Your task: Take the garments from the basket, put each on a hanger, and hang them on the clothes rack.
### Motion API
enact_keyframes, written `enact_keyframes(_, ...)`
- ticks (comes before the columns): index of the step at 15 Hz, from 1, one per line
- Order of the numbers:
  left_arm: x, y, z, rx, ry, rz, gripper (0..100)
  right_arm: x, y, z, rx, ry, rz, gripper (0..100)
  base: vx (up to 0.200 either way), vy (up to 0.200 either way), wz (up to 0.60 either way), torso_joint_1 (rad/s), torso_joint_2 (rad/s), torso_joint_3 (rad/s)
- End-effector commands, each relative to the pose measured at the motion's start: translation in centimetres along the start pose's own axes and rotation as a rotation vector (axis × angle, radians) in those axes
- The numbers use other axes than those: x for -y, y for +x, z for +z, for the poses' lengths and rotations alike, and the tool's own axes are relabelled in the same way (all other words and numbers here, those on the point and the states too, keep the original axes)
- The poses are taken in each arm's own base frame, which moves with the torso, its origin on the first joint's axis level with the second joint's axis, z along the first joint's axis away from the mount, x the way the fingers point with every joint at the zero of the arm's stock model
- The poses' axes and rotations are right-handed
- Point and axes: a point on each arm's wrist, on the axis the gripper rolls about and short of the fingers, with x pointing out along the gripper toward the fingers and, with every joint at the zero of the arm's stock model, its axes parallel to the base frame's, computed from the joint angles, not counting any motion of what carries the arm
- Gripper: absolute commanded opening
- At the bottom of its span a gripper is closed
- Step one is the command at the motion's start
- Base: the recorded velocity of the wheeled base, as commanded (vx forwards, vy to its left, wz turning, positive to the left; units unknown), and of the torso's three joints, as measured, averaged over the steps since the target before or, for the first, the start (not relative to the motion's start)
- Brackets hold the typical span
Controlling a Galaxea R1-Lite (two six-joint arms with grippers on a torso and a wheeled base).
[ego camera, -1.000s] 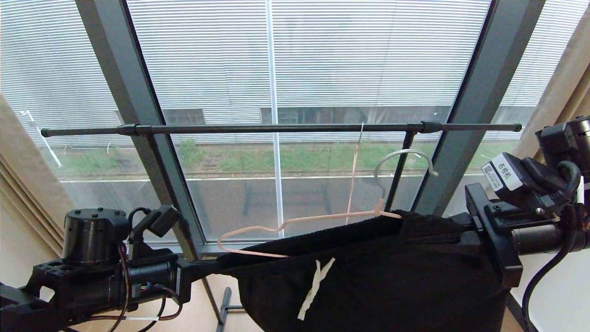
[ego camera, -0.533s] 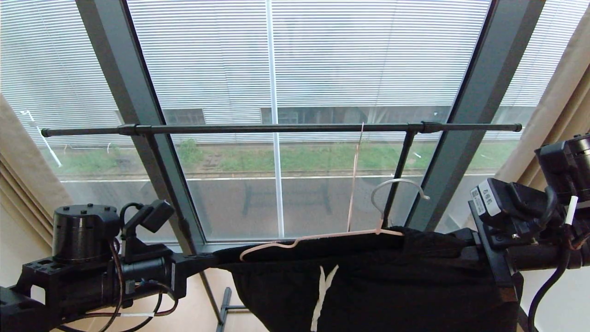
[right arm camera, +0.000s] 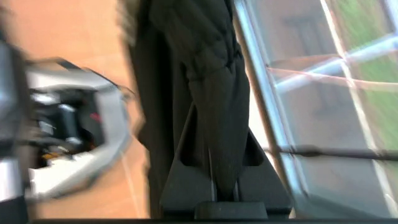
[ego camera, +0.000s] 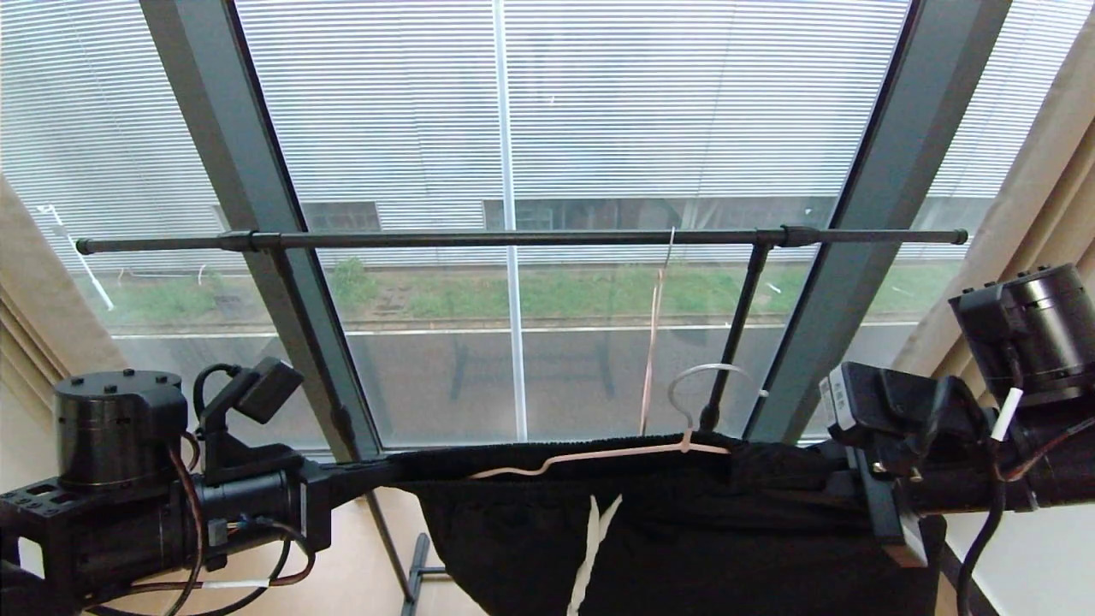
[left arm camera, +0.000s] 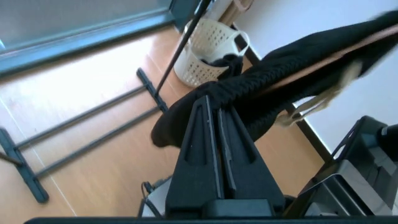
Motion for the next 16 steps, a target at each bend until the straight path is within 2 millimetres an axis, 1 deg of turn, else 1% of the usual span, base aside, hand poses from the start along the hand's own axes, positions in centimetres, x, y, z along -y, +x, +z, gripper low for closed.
enact_keyframes(1,1.5,-1.1,1.4,0.068,0.057,-0.03,0,-0.2,2.0,-0.1,-0.005,-0.014,0.026,0,0.0,0.0,0.0,0.0,0.0,0.0)
enact_keyframes(2,2.1,-1.3,2.0,0.074,0.068,-0.044,0,-0.4,2.4,-0.1,0.01,-0.022,0.023,0,0.0,0.0,0.0,0.0,0.0,0.0)
enact_keyframes(5,3.7,-2.6,5.5,0.045,0.059,-0.048,0,-0.2,3.2,-0.2,0.042,-0.026,-0.004,0,0.0,0.0,0.0,0.0,0.0,0.0)
enact_keyframes(6,4.8,-2.7,7.4,0.017,0.071,-0.069,0,0.0,3.3,0.0,0.058,-0.013,-0.013,0,0.0,0.0,0.0,0.0,0.0,0.0)
enact_keyframes(8,6.2,-2.4,8.6,-0.058,0.07,-0.083,0,0.1,3.6,-0.1,0.078,-0.005,-0.001,0,0.0,0.0,0.0,0.0,0.0,0.0)
enact_keyframes(9,6.5,-0.9,8.8,-0.134,0.056,-0.06,0,0.3,4.3,-0.3,0.074,0.0,0.005,0,0.0,0.0,0.0,0.0,0.0,0.0)
enact_keyframes(10,7.0,0.3,8.8,-0.154,0.072,-0.033,0,0.5,4.5,-0.3,0.079,0.004,-0.001,0,0.0,0.0,0.0,0.0,0.0,0.0)
enact_keyframes(11,7.5,0.9,8.7,-0.166,0.085,-0.029,0,0.6,4.7,-0.3,0.083,0.019,-0.005,0,0.0,0.0,0.0,0.0,0.0,0.0)
enact_keyframes(12,7.9,2.0,8.7,-0.186,0.095,-0.023,0,0.8,4.8,-0.2,0.096,0.062,-0.015,0,0.0,0.0,0.0,0.0,0.0,0.0)
enact_keyframes(14,8.4,3.0,8.6,-0.204,0.11,-0.002,0,1.1,4.9,-0.1,0.11,0.106,-0.024,0,0.0,0.0,0.0,0.0,0.0,0.0)
enact_keyframes(16,8.7,3.7,8.9,-0.204,0.117,-0.006,0,1.2,5.2,-0.1,0.104,0.114,-0.021,0,0.0,0.0,0.0,0.0,0.0,0.0)
